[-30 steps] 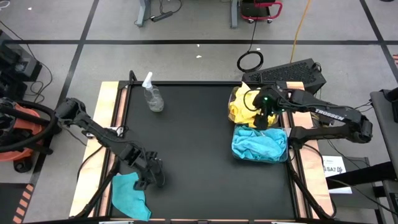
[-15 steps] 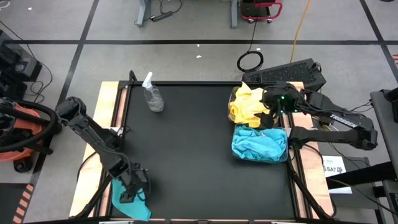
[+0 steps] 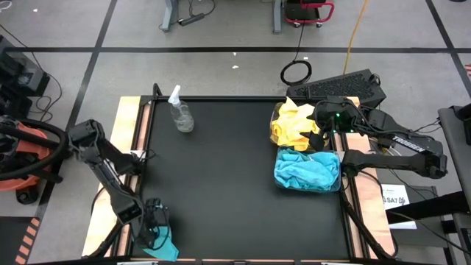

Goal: Sort microfiber towel by color & place in baskets
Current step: Put the blue microfiber towel into the bottom transparent bin

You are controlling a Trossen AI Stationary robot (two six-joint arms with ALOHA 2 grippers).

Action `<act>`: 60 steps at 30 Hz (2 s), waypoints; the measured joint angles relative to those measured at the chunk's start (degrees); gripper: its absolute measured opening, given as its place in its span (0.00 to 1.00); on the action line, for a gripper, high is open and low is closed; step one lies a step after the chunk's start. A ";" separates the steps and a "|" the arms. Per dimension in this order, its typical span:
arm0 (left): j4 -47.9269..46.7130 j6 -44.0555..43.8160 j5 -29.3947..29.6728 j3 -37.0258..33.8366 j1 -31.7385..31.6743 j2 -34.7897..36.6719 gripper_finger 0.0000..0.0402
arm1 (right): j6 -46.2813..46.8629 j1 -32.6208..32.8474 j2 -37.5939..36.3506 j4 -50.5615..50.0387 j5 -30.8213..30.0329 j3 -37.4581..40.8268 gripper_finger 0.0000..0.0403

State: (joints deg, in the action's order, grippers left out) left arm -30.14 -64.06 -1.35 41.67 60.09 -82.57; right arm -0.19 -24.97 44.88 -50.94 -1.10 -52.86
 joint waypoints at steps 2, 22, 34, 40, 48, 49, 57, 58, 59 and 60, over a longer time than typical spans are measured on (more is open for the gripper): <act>0.51 1.09 0.01 0.00 0.97 -1.95 0.66 | 0.00 0.00 0.00 0.00 0.00 0.00 0.85; -0.52 11.48 6.77 1.25 -1.01 -7.52 0.05 | 0.32 0.00 0.02 -0.02 1.46 0.00 0.85; -0.94 37.48 26.85 0.90 -17.71 -3.74 0.01 | -0.49 0.60 0.02 7.12 13.12 0.00 0.85; 5.29 53.39 34.84 1.01 -26.63 1.79 0.01 | -0.60 4.40 0.28 11.87 13.50 0.00 0.85; 23.20 75.13 33.73 1.09 -36.81 6.62 0.01 | -0.07 12.80 5.24 21.01 13.51 0.00 0.85; 25.21 77.08 33.09 1.09 -37.93 6.77 0.01 | -0.13 14.00 6.45 22.67 13.49 0.00 0.85; 36.57 84.17 28.52 1.11 -46.18 6.91 0.01 | -4.85 22.83 17.64 40.92 13.25 0.00 0.85; 37.63 84.33 28.02 1.11 -46.95 6.91 0.01 | -5.47 23.61 19.07 43.08 13.11 0.00 0.85; 38.62 84.36 27.40 1.12 -47.74 6.91 0.01 | -6.22 24.36 20.60 45.31 12.61 0.00 0.85; 39.49 84.38 26.65 1.16 -48.57 6.91 0.01 | -6.97 25.10 22.08 47.52 11.45 0.00 0.85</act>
State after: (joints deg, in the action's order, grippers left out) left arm 9.35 20.32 25.31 42.83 11.53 -75.66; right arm -7.16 0.13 66.97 -3.42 10.35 -52.86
